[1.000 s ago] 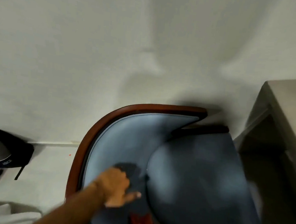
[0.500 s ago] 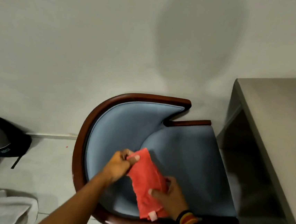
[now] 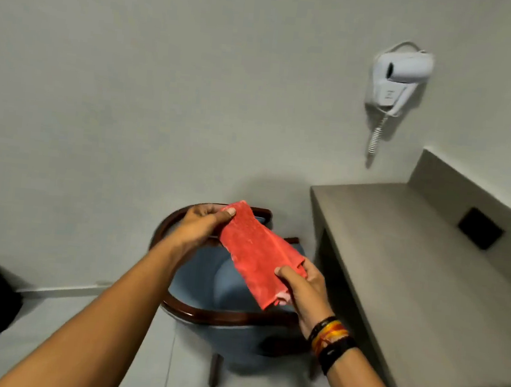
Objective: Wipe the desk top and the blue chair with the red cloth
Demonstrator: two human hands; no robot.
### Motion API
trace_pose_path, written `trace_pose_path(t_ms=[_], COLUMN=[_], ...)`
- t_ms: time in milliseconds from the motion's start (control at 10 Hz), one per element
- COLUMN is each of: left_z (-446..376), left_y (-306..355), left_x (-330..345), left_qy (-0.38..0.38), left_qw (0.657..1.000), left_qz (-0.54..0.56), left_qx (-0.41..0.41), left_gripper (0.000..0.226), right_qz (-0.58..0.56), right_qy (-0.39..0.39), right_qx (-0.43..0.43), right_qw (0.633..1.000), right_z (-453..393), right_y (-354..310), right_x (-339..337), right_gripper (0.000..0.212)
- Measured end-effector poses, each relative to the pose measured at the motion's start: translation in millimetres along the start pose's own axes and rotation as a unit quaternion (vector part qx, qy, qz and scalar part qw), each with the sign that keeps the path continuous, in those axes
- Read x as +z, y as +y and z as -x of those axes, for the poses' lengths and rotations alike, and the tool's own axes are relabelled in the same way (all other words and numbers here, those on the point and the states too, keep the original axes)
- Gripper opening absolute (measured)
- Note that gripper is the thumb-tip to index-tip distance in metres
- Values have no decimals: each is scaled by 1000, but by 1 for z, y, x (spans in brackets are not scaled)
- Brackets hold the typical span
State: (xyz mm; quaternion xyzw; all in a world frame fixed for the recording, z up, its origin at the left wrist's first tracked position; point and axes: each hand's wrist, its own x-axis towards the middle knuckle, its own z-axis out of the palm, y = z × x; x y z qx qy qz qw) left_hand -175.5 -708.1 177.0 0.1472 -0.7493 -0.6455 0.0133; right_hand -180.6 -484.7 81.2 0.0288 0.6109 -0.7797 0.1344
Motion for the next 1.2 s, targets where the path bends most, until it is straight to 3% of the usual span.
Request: trace_pose_path(t_ms=[100,200,300,400,500,600,800,900,1000,1100,1200], left_z=[35,8,-62,76,175,217,283,296,310,321,319], left_y=[-1,-61,-171,-104,-77,-98,-133,-158,-167,-164,-149], left_x=[46,73,126,275,411,520,654,686,687,668,635], left_qy=[-59,-108,-119,-165,-193,-190,-225,-248,-261,-230,-143], left_qw=[998,986,971,980,980,981,974,963,942,892,811], left_qz=[17,79,133,1,28,18,-11,-101,-199,-329,-439], left_qx=[-30,-95,-162,-113,-45,-17,-7,26,69,210,359], left_gripper=[43,32,28,25,16,20,20,34,44,50,59], right_qz=[13,21,18,-1,7,14,76,101,226,454,579], right_qy=[29,65,124,200,264,302,424,420,392,342,251], right_qx=[-33,-37,-24,0,23,38,85,127,119,-12,-131], right_qw=[999,997,992,980,964,952,898,893,884,823,765], right_z=[47,100,152,208,269,317,376,386,399,407,388], right_y=[-21,-30,-20,-10,-3,9,53,80,82,71,48], right_x=[-36,-98,-180,-278,-384,-476,-594,-620,-613,-590,-563], right_gripper=[34,35,20,17,25,27,24,26,44,51,58])
